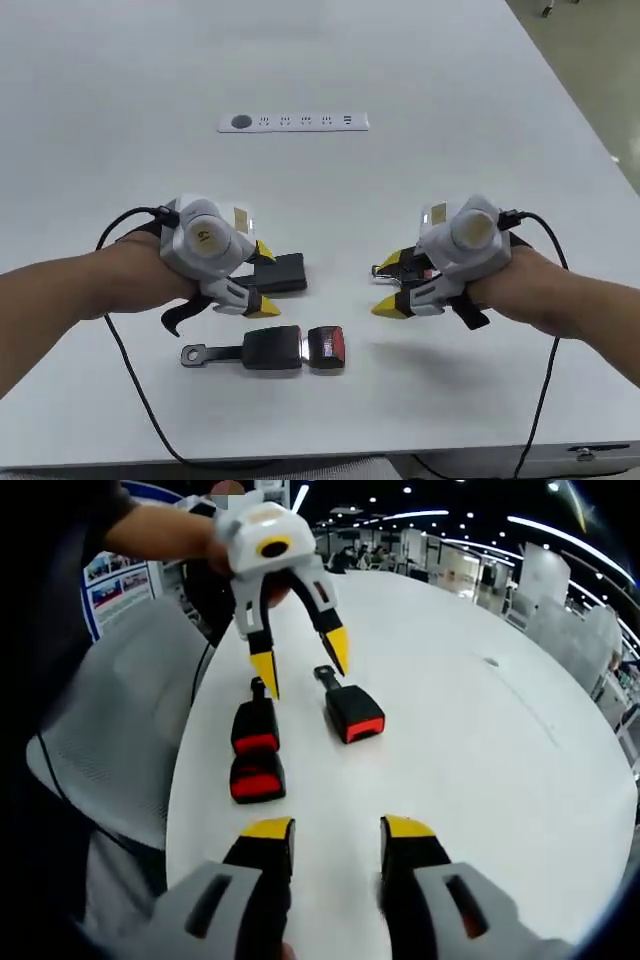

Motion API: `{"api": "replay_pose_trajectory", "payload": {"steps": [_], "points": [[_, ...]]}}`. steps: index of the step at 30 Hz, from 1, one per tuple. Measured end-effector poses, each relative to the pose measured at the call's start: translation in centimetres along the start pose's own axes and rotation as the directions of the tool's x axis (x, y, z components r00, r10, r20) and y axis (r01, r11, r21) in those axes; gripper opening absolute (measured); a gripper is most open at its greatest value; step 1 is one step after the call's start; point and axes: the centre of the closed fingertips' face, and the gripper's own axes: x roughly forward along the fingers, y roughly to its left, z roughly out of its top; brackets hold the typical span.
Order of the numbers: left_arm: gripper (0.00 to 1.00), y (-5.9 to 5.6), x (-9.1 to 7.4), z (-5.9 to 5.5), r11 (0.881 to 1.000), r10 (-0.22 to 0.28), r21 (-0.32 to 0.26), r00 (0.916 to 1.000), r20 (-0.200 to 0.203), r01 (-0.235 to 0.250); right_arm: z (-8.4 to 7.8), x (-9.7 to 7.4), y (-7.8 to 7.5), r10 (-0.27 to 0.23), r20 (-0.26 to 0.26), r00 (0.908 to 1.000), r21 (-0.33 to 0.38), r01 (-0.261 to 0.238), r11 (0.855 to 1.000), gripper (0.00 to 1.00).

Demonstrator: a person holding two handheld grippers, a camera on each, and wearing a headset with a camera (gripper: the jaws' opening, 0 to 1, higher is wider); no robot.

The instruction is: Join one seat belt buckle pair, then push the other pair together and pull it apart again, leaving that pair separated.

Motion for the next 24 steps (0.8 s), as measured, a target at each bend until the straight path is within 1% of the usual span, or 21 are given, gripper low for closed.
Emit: {"api": "replay_pose_trajectory", "payload": {"steps": [1, 3, 4, 6, 8, 9, 10, 11, 12, 14, 16, 20, 22, 24], "points": [[0.43, 0.4, 0.1, -0.1, 1.0, 0.005, -0.001, 1.0, 0.0, -0.005, -0.3, 0.1, -0.4, -0.002, -0.005, 1.0, -0.002, 0.002, 1.0, 0.36], [0.43, 1.1, 0.3, -0.3, 1.0, 0.006, -0.01, 1.0, 0.0, -0.006, -1.3, 0.2, -1.4, -0.012, -0.033, 0.9994, -0.016, 0.011, 1.0, 0.36], [0.43, 1.4, 0.5, -0.3, 1.0, 0.006, -0.015, 1.0, -0.002, -0.006, -1.7, 0.2, -1.9, -0.009, -0.036, 0.9993, -0.017, 0.009, 1.0, 0.36], [0.43, 1.9, 0.7, -0.3, 1.0, 0.009, -0.025, 1.0, -0.003, -0.01, -2.5, 0.1, -2.6, -0.008, -0.051, 0.9987, -0.02, 0.007, 1.0, 0.36], [0.41, 2.5, 1.0, -0.1, 0.999, 0.026, -0.02, 0.9997, 0.001, -0.026, -3.0, 0.0, -3.0, -0.001, -0.061, 0.9981, -0.029, 0.0, 1.0, 0.36], [0.41, 2.7, 1.2, -0.1, 0.999, 0.025, -0.025, 0.9997, 0.002, -0.025, -3.4, -0.1, -3.4, -0.004, -0.068, 0.9977, -0.033, 0.002, 0.999, 0.36], [0.42, 2.7, 1.4, -0.2, 0.999, 0.014, -0.031, 0.9999, 0.0, -0.014, -3.7, -0.2, -3.6, -0.005, -0.071, 0.9974, -0.034, 0.003, 0.999, 0.36], [0.41, 2.7, 1.6, -0.2, 1.0, 0.011, -0.024, 0.9999, -0.005, -0.011, -4.0, -0.3, -3.9, -0.003, -0.073, 0.9974, -0.032, 0.001, 0.999, 0.36], [0.41, 2.8, 1.7, -0.2, 1.0, 0.014, -0.018, 0.9999, -0.005, -0.014, -3.9, -0.3, -4.3, -0.007, -0.061, 0.9981, -0.036, 0.005, 0.999, 0.36], [0.4, 3.1, 2.1, -0.4, 1.0, -0.003, -0.022, 0.9999, -0.016, 0.003, -3.9, -0.3, -4.5, 0.007, -0.048, 0.9988, -0.006, -0.007, 1.0, 0.36], [0.4, 3.0, 2.3, -0.4, 1.0, -0.024, -0.013, 0.9996, -0.017, 0.023, -4.1, -0.5, -4.4, 0.005, -0.064, 0.9979, -0.028, -0.006, 1.0, 0.36], [0.41, 2.9, 2.9, -0.7, 0.999, -0.048, -0.018, 0.9986, -0.024, 0.047, -4.3, -0.5, -4.6, 0.006, -0.069, 0.9976, -0.022, -0.007, 1.0, 0.36], [0.42, 3.3, 3.4, -1.0, 0.998, -0.054, -0.022, 0.9981, -0.031, 0.053, -4.7, -0.4, -4.6, 0.01, -0.079, 0.9968, -0.013, -0.011, 1.0, 0.36], [0.41, 3.0, 3.6, -0.9, 0.998, -0.062, -0.02, 0.9976, -0.031, 0.062, -5.0, -0.3, -4.4, 0.015, -0.089, 0.9959, -0.01, -0.016, 1.0, 0.35]]}}
